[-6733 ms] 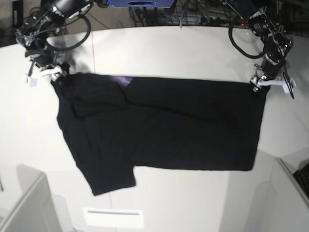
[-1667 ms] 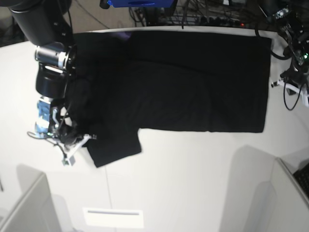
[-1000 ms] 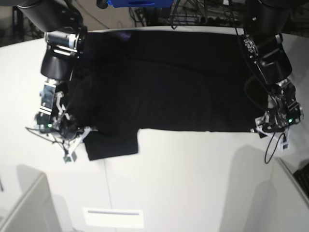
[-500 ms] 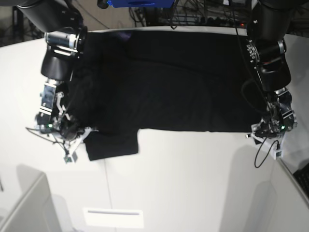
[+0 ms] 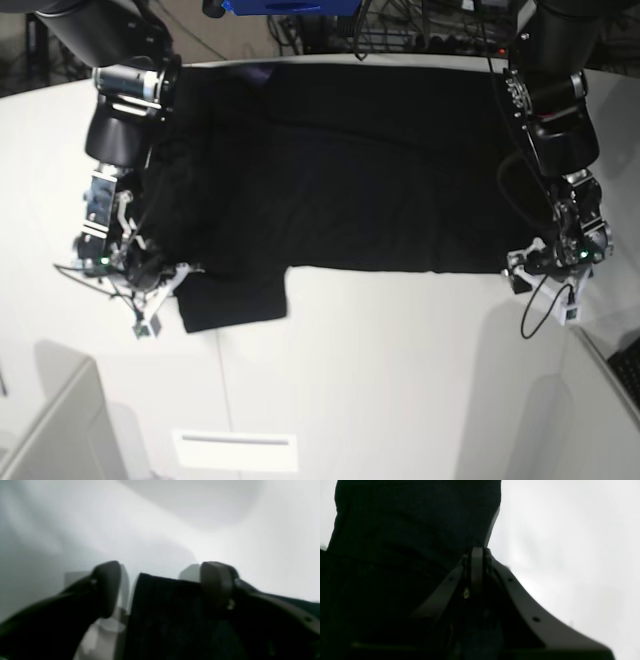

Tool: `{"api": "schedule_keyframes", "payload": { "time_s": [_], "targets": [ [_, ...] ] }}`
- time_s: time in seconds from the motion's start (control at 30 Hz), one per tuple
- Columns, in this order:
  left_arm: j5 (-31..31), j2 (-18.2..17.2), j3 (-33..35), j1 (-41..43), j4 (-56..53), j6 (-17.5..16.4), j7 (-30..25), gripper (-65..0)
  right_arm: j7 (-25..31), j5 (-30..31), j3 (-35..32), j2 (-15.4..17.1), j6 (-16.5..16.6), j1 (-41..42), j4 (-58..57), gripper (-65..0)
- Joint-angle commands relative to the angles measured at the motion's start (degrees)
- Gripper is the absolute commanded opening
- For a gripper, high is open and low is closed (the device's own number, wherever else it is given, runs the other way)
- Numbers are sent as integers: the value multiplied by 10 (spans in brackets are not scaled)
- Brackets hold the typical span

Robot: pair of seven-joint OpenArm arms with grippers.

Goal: Fold the T-shirt properly
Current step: 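Grasp the hem corners with both grippers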

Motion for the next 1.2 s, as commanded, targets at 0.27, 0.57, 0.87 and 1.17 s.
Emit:
{"api": "schedule_keyframes", "payload": {
  "time_s": [0.27, 0.57, 0.87, 1.17],
  "targets": [
    [2, -5, 0, 35, 8, 3, 18, -253, 12, 6, 0, 3, 1, 18, 12, -650],
    [1, -4, 0, 38, 10, 3, 18, -270, 12, 5, 0, 3, 0, 18, 12, -650],
    [1, -3, 0, 33, 10, 3, 16, -648, 14, 5, 0, 5, 0, 15, 12, -650],
    [1, 6, 0, 27, 90, 3, 47, -650, 17, 5, 1, 7, 1, 16, 31, -650]
  ]
}}
